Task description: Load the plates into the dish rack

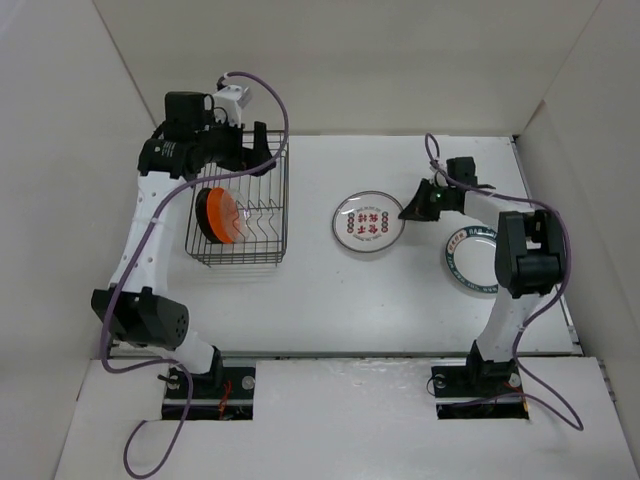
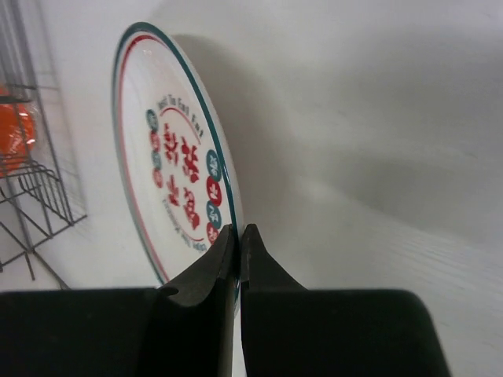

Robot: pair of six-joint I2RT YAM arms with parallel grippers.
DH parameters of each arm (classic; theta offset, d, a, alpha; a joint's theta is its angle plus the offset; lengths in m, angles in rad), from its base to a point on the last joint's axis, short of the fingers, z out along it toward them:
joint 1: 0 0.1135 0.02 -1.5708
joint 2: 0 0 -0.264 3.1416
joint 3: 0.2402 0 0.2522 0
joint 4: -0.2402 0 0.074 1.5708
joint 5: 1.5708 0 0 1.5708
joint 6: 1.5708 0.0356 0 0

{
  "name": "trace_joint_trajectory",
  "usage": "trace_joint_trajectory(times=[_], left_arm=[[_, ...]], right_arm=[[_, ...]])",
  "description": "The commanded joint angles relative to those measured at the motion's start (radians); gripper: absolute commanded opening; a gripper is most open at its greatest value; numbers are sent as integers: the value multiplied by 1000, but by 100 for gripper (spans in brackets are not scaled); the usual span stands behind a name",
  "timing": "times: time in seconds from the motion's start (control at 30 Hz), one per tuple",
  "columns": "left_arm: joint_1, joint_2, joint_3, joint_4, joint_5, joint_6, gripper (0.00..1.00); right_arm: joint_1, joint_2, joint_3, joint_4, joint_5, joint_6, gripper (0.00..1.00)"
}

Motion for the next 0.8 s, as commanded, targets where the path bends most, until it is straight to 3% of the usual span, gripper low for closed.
trace_joint_trajectory(times=[0.0,0.13,0.3,0.77], left_arm=[[-22,21,22,126,258,4,100],[-94,101,66,124,301,27,100],[-94,144,68,204,361,-4,100],[-104,260,97,204,401,15,98]], right_arm=[[128,-135,48,199,54,125,0],[227,-221,100,199,117,136,0],[271,-266,136,199,142,136,0],[294,-381,119,341,-50,127,0]])
